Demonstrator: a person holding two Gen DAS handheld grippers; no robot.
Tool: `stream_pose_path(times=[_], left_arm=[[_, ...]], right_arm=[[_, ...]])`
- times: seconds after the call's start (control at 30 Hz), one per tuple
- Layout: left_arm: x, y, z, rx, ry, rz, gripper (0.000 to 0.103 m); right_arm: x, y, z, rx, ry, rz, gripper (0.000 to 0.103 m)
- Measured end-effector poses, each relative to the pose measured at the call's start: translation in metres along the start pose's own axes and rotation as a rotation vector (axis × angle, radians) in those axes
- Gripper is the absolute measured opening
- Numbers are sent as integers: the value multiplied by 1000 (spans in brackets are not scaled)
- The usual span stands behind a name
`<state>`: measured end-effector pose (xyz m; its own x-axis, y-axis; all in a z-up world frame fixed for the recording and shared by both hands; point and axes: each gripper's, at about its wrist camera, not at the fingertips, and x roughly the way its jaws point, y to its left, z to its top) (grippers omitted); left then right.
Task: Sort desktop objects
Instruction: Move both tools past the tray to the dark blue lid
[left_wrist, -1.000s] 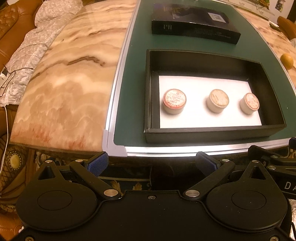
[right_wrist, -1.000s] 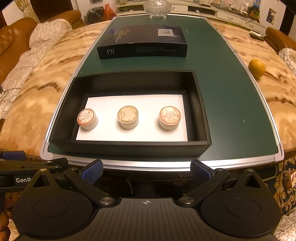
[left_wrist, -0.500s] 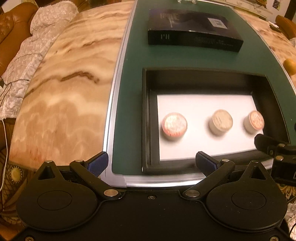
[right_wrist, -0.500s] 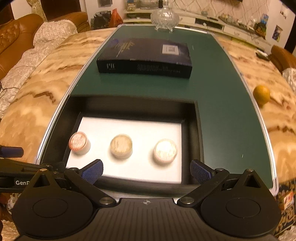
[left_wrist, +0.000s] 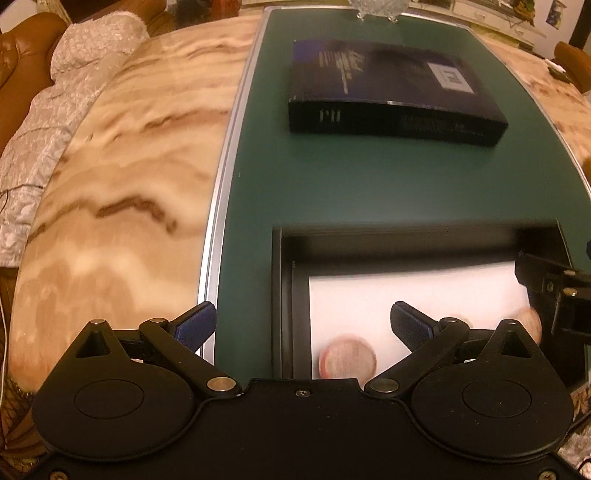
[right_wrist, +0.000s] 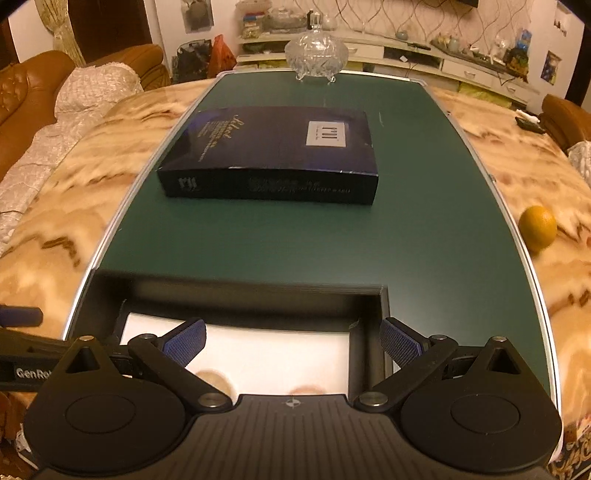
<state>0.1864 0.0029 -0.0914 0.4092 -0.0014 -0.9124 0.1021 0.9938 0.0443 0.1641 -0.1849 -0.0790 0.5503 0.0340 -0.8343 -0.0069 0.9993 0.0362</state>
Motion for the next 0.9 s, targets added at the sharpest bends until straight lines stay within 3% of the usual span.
stream_pose_path(times=[0.3,0.53,0.73,0.9], left_arm=[[26,-7,44,-1,-5,-12,103],[47,-7,70,-35,-14,-85,103],[63,-6,102,-38,-30,-52,103],[73,-2,131,-45,-36,-80,103]], right_arm=[[32,-14,31,-12,-29,-22,103],[51,-20,52,-19,-28,49,103],[73,-47,78,126,21,127,103],[87,-65,99,158,6,102,103]])
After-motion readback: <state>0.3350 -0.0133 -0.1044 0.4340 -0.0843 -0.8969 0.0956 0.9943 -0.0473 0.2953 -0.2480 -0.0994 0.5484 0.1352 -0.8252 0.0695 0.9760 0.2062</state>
